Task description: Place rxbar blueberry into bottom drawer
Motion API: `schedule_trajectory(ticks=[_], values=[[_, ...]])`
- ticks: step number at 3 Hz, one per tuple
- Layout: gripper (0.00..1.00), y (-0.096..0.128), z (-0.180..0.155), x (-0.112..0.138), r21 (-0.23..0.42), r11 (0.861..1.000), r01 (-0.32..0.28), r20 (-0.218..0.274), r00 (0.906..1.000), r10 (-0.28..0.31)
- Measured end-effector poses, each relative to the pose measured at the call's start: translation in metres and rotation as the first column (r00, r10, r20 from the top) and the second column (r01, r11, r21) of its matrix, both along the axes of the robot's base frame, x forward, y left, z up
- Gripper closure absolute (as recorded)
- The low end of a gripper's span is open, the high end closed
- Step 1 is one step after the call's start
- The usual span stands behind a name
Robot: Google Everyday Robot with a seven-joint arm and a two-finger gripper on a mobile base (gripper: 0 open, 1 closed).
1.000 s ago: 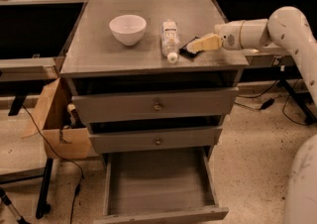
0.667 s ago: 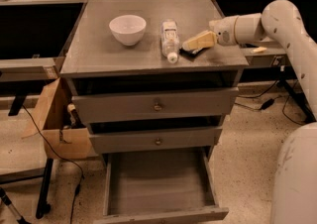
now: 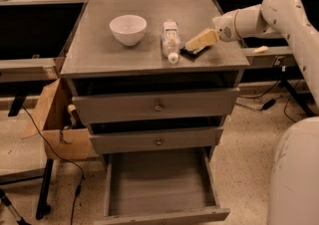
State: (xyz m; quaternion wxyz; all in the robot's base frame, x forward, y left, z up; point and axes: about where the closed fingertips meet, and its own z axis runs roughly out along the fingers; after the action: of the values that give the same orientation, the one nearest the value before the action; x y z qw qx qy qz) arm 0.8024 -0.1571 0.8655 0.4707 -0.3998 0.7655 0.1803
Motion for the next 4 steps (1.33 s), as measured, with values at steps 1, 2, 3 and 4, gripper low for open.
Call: schedule_trajectory(ticks=[1, 2, 3, 4], values=[[0.00, -0.003, -0.004, -0.005, -0.039, 0.999, 0.003, -0.019, 0.9998, -0.004], [0.00, 0.004, -0.013, -0.011, -0.057, 0.998, -0.022, -0.046, 0.9987, 0.019], [0.00, 0.017, -0.019, -0.015, -0.048, 0.997, -0.053, -0.062, 0.9968, 0.050], [0.00, 0.027, -0.028, -0.016, -0.050, 0.996, -0.071, -0.088, 0.9939, 0.066]])
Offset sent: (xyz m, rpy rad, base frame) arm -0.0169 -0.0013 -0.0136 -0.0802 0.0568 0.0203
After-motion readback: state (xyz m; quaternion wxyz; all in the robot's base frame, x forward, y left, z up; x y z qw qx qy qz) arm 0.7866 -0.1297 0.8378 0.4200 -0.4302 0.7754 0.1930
